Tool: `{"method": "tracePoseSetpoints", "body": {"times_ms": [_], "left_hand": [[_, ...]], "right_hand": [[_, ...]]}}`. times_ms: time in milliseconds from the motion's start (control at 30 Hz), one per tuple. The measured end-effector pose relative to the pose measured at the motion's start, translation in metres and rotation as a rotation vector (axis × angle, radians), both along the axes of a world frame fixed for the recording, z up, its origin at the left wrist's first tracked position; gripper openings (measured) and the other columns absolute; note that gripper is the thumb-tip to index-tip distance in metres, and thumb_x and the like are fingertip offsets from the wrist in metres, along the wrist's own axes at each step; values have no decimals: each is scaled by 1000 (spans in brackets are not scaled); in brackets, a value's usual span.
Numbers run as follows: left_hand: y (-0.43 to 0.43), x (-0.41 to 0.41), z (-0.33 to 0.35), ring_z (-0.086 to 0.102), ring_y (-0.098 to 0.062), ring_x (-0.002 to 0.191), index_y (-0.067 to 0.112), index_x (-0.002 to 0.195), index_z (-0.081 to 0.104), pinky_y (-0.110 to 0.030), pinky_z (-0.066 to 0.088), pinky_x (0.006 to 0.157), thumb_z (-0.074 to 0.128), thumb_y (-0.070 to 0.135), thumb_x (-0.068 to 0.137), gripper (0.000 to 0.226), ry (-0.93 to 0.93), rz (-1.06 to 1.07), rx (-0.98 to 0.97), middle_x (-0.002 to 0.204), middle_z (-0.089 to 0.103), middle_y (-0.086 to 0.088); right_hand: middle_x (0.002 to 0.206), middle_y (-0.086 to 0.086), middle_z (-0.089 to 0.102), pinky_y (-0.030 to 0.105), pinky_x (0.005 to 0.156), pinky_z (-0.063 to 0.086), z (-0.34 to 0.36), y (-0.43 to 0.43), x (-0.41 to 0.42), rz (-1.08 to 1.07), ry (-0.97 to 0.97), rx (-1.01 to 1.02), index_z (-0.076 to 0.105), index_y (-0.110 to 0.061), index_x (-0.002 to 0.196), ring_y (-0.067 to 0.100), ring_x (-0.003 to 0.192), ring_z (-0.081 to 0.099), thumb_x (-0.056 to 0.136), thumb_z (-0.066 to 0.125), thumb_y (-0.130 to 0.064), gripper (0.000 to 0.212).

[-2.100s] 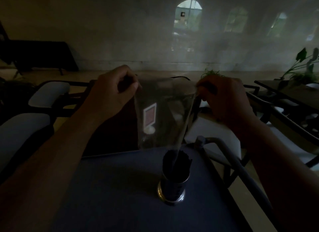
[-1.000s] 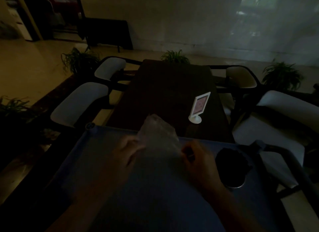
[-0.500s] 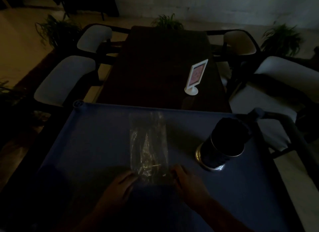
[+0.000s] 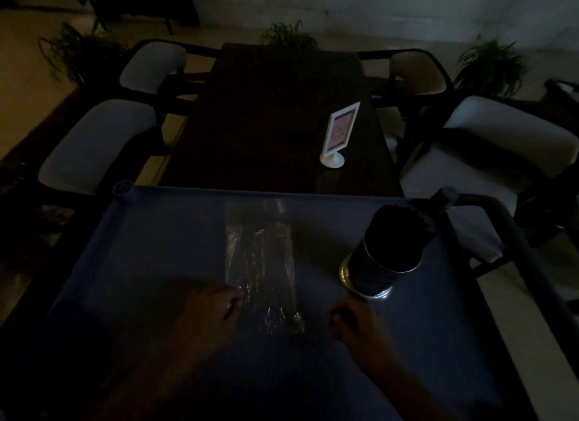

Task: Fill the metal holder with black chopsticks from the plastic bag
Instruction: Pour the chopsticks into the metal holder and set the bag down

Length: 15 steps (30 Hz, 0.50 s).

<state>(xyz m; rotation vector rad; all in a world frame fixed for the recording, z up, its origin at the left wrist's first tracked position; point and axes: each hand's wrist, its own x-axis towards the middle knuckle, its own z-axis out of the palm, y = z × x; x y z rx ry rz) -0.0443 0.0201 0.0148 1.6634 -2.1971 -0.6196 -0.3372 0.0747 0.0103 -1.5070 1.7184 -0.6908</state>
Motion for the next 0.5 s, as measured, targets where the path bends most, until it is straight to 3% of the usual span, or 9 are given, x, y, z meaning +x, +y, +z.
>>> {"method": "tracePoseSetpoints", "body": {"times_ms": [100, 233, 300, 400, 500], "left_hand": [[-18, -29, 22, 56, 10, 61, 27, 88, 70, -4, 37, 56, 66, 22, 88, 7, 112, 7, -6, 73, 67, 14], [-37, -80, 56, 58, 8, 79, 20, 99, 71, -7, 41, 67, 63, 19, 91, 11, 282, -39, -57, 88, 67, 11], [-42, -110, 74, 61, 1, 86, 18, 103, 70, -16, 47, 75, 64, 19, 90, 15, 372, -77, -73, 95, 69, 5], [-45, -142, 90, 57, 9, 97, 20, 117, 63, -19, 50, 82, 69, 23, 86, 31, 512, -95, -25, 107, 66, 8], [-52, -176, 94, 51, 6, 115, 23, 136, 47, -16, 43, 91, 77, 21, 79, 64, 638, -146, 103, 127, 55, 10]], "right_hand": [[74, 0, 71, 21, 56, 53, 22, -3, -16, -105, -147, -36, 65, -28, 85, 6, 61, 67, 89, 60, 4, 33], [72, 0, 72, 16, 56, 51, 59, -8, -37, -186, -239, -144, 67, -24, 85, 6, 61, 68, 89, 60, 6, 31], [73, -2, 72, 18, 57, 53, 76, -8, -53, -215, -224, -212, 67, -28, 84, 7, 65, 70, 89, 61, 2, 31], [75, 1, 71, 20, 59, 53, 91, -13, -71, -276, -277, -307, 66, -28, 84, 10, 66, 69, 90, 61, 1, 30], [71, 2, 68, 20, 56, 52, 98, -18, -95, -340, -327, -381, 62, -22, 83, 8, 62, 65, 89, 64, 0, 23]]}}
